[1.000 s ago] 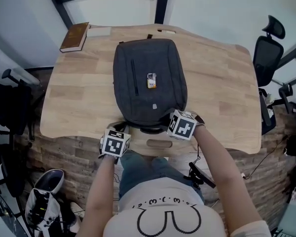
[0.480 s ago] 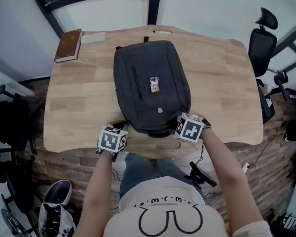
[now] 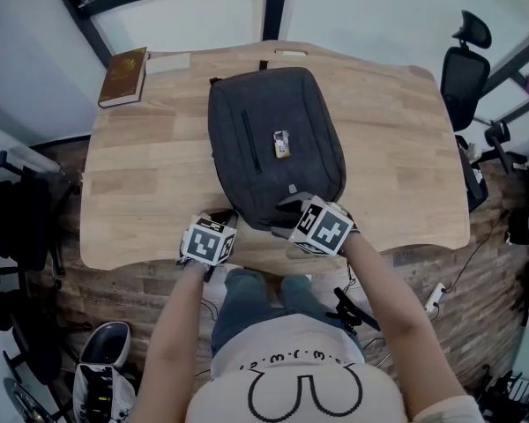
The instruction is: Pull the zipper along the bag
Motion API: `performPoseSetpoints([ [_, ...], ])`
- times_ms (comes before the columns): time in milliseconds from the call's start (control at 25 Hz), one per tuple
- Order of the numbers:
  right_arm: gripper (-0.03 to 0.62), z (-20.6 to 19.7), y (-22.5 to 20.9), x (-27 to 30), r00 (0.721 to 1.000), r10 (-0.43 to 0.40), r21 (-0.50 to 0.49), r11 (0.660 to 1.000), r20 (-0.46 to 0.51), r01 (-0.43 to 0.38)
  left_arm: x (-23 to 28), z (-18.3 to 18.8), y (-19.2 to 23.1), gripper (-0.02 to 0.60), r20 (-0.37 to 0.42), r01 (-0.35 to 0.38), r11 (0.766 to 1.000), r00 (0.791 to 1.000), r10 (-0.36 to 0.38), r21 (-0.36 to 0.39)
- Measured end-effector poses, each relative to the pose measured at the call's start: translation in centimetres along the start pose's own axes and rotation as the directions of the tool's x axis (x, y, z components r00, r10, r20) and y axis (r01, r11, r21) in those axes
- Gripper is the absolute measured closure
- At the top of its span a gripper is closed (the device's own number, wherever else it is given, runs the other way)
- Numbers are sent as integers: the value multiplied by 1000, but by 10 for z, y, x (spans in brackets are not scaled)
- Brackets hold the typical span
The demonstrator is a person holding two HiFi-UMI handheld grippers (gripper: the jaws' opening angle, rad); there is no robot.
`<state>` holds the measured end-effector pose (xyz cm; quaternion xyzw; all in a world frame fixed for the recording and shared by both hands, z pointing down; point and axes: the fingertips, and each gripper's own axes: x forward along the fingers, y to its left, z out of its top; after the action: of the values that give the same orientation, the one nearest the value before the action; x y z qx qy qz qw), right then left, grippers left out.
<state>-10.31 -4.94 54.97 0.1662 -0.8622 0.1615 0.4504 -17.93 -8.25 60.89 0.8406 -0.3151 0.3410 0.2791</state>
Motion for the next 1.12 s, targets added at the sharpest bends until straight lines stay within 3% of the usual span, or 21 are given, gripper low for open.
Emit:
performPoseSetpoints([
  [120,372,11,8,24,999,-31,18,999,-15,31,-1,-1,1,563,-2,27,999,1000,-27,33],
  [280,431,7,6,43,992,-95,18,995,-78,96,-1,-1,3,563,4,51,995,999,-52,90],
  [520,467,8,7,52,983,-71,35,996,-170,78,-1,-3,15,563,-27,38,956,999,-31,292],
  [720,470,7,11,56,972,-60,43,997,-225,72,0,7,47,563,-8,35,968,999,-34,250],
  [1120,471,8,13,59,966,-31,81,995,-258,54,18,47,104,563,-23,14,937,1000,-7,349],
])
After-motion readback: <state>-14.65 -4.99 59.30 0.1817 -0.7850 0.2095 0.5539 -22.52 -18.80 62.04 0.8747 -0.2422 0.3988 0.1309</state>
